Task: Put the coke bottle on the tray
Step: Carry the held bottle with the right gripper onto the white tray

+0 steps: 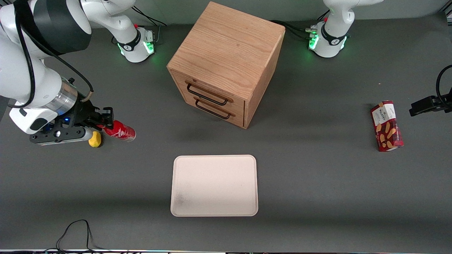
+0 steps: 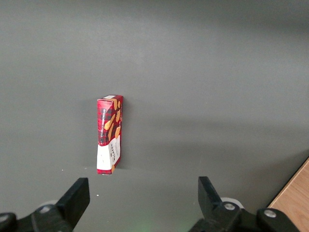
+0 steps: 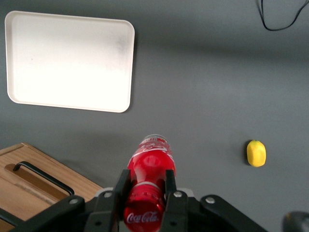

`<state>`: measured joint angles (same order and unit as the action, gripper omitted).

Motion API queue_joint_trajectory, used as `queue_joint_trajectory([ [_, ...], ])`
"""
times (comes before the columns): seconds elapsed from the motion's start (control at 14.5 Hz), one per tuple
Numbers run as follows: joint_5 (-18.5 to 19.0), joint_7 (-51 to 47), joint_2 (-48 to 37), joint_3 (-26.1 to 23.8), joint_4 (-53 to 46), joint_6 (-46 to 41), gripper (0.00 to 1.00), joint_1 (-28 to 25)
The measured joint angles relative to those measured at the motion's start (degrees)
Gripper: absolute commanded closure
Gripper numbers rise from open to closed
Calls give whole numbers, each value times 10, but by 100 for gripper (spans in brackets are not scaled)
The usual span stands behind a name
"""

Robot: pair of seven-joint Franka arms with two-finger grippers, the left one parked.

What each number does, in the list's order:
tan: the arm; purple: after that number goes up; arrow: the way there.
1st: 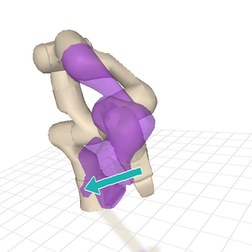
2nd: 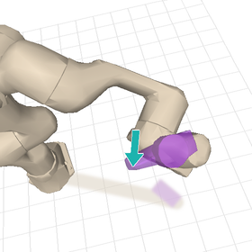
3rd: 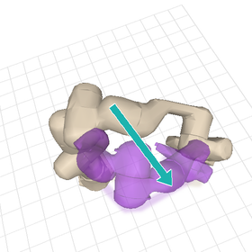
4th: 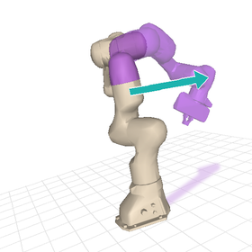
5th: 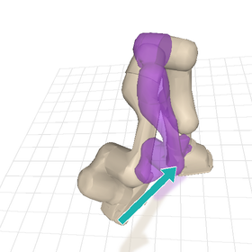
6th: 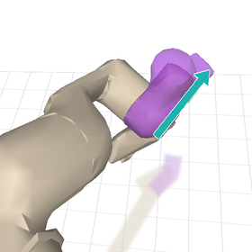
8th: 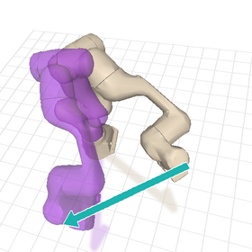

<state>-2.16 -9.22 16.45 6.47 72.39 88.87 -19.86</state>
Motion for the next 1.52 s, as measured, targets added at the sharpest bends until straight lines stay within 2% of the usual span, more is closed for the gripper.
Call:
queue_joint_trajectory([
  [0.48,-2,-6,126,-22,-161,2,100,-4],
  [0.76,-2,-61,194,-55,-243,2,100,-11],
  [1.1,-2,-70,214,-56,-271,3,100,-18],
  [1.52,-2,-70,282,-56,-269,73,100,-17],
])
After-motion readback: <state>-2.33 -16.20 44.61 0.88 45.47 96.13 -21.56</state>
